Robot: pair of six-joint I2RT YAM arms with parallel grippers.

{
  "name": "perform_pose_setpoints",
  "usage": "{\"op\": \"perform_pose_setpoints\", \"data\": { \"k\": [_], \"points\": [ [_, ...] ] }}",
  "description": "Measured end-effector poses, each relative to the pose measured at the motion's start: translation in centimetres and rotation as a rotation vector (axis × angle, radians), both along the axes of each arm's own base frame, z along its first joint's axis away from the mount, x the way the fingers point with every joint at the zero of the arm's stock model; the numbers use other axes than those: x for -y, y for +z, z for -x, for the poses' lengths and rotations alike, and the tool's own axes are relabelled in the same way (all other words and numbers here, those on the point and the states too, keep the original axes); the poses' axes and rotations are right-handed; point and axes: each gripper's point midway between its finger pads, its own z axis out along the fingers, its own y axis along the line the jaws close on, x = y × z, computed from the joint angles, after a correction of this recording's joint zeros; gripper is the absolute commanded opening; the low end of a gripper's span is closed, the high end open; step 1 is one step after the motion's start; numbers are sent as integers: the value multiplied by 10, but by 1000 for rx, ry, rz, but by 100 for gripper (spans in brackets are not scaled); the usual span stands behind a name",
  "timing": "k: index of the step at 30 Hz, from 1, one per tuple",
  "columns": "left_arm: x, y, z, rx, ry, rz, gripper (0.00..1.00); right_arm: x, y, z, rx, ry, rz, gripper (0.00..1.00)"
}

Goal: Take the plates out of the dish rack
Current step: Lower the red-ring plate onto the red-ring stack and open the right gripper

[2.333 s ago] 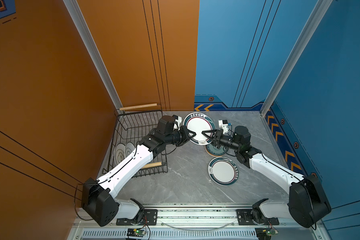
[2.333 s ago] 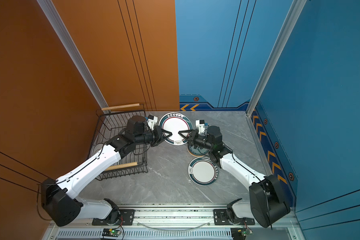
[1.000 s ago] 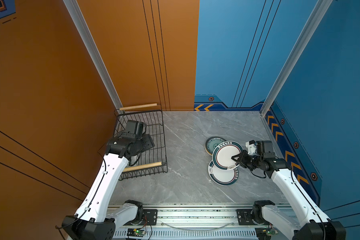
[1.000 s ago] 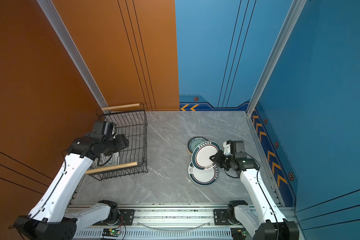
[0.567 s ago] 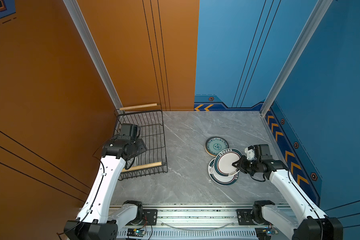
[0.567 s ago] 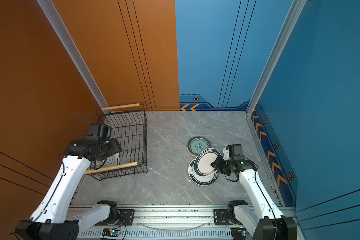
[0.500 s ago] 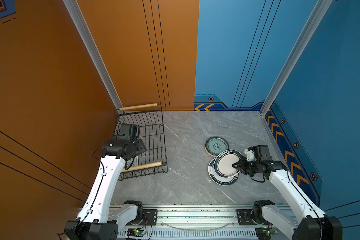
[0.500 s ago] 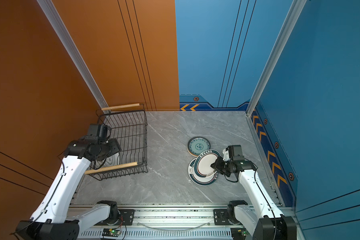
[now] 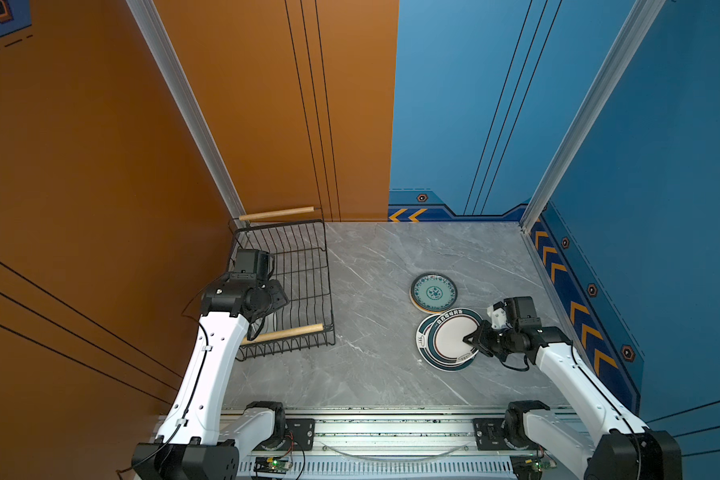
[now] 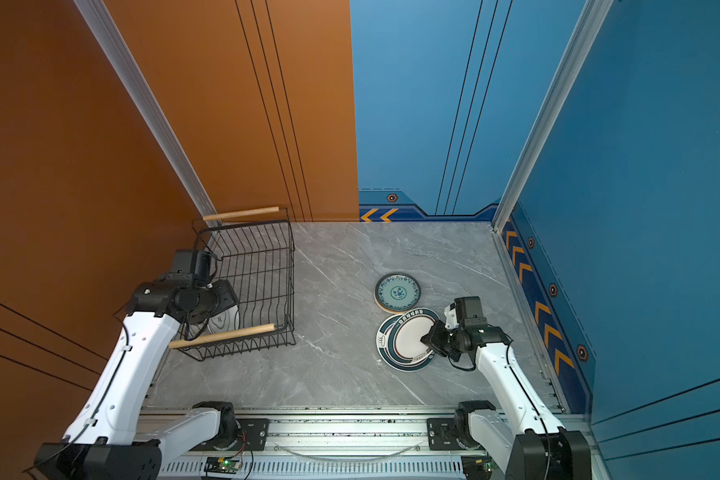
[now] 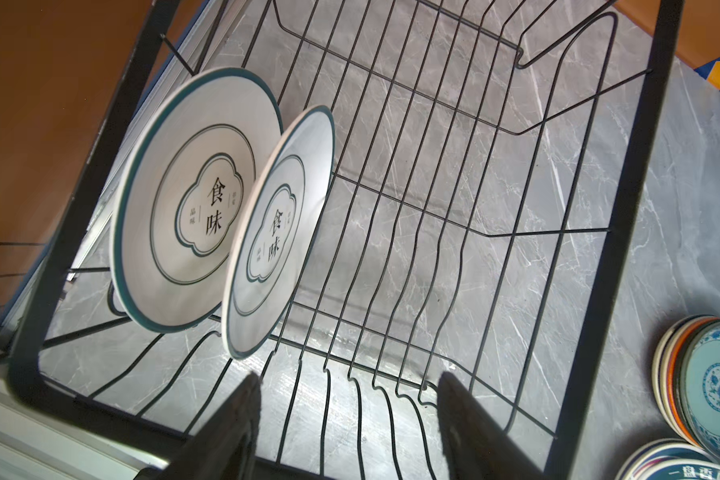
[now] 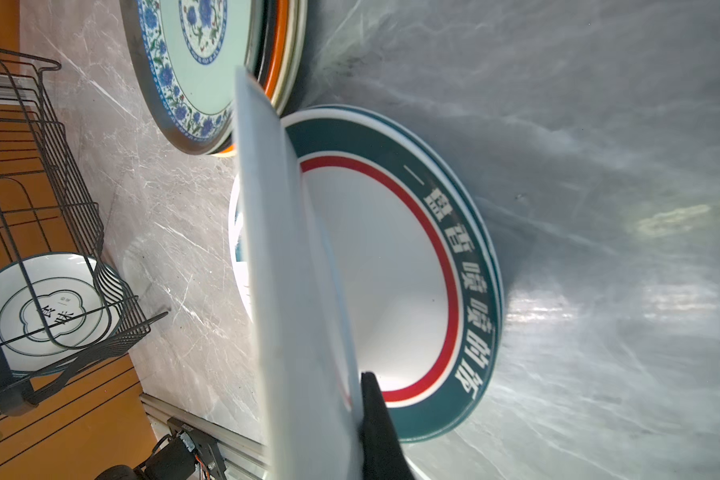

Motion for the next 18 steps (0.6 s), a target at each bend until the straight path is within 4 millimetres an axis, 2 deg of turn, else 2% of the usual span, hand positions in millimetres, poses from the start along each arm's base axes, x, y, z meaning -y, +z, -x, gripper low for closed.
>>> {"op": "perform_pose_setpoints", "data": {
  "k": [18],
  "points": [
    [-4, -2, 1, -9, 1, -9, 68, 0, -12, 12, -26, 1, 0, 43]
  ]
}}
